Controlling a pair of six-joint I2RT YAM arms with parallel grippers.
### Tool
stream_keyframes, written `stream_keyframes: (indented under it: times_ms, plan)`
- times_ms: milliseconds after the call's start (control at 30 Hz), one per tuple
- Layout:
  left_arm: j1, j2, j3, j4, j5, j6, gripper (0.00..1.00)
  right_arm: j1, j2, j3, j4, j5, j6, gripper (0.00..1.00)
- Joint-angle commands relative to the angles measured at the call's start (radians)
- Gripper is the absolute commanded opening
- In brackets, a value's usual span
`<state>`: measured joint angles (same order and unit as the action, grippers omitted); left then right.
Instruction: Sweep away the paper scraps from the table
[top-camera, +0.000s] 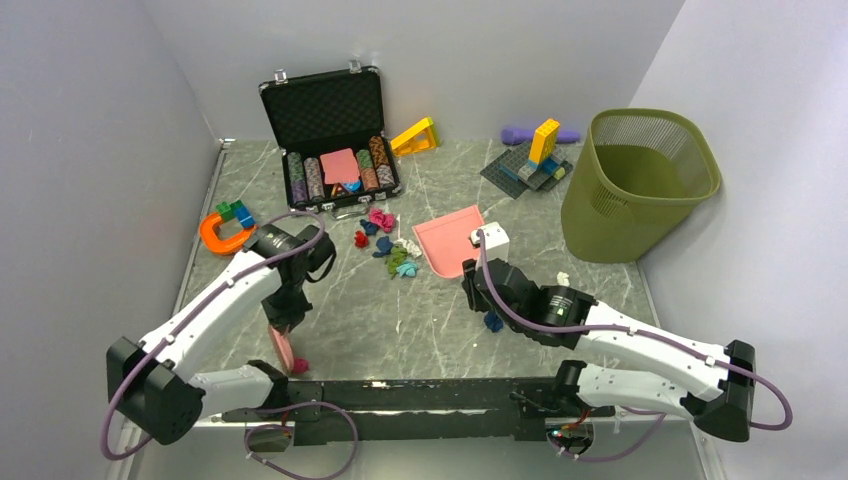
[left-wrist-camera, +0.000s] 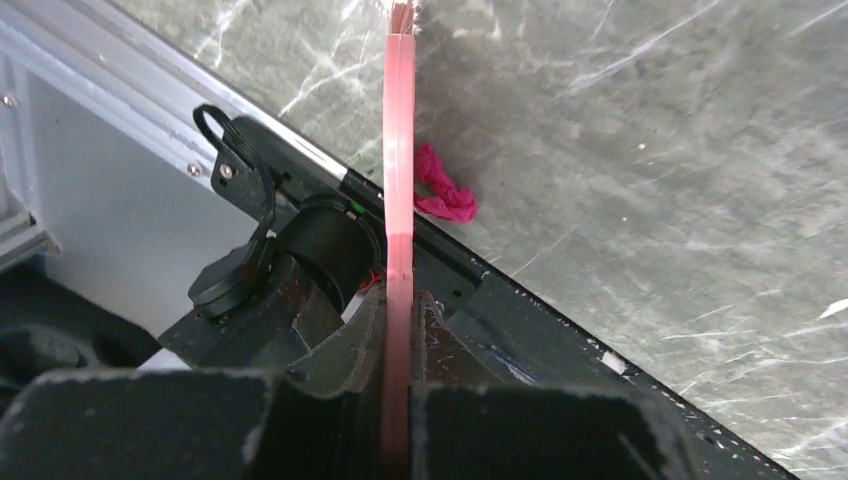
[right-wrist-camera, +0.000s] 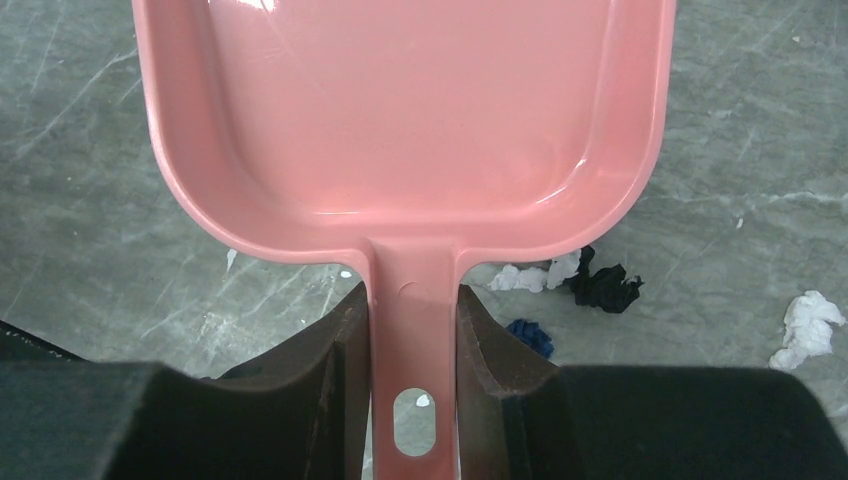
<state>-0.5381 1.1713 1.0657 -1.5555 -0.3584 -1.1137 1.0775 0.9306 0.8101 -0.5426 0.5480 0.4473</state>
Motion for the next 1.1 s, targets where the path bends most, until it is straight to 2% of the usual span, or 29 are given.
stream_keyframes:
  times_ms: [0,167,367,467,567,700,833,933,1067]
  plan:
    - [-0.027,0.083,-0.008,-0.015,0.09,-0.065,0.0,-0.004,0.015,0.024,0.049,-0.005,-0.021,0.0]
    - [-0.13,0.225,0.132,0.063,0.149,-0.09,0.0,-0.006,0.023,0.024,0.053,-0.009,-0.015,0.0]
    - [-0.128,0.361,0.422,0.28,0.144,-0.052,0.0,-0.008,0.035,0.045,0.033,-0.011,-0.009,0.0]
    - [-0.127,0.422,0.583,0.271,0.119,-0.011,0.0,-0.011,0.025,0.054,0.012,-0.003,-0.006,0.0]
    - [-0.126,0.428,0.65,0.23,0.069,0.046,0.0,-0.014,0.021,0.058,-0.008,-0.002,-0.003,0.0]
    - [-0.106,0.351,0.61,0.197,-0.047,0.112,0.0,-0.022,0.069,0.067,-0.04,-0.005,0.007,0.0]
    - [-0.086,0.223,0.503,0.309,-0.157,0.255,0.0,-0.041,0.147,0.095,-0.106,0.019,0.05,0.0]
    - [-0.086,0.119,0.421,0.476,-0.177,0.449,0.0,-0.078,0.179,0.114,-0.134,-0.001,0.047,0.0]
    - [-0.086,-0.019,0.271,0.806,-0.125,0.715,0.0,-0.209,0.228,0.155,-0.164,-0.096,0.026,0.0]
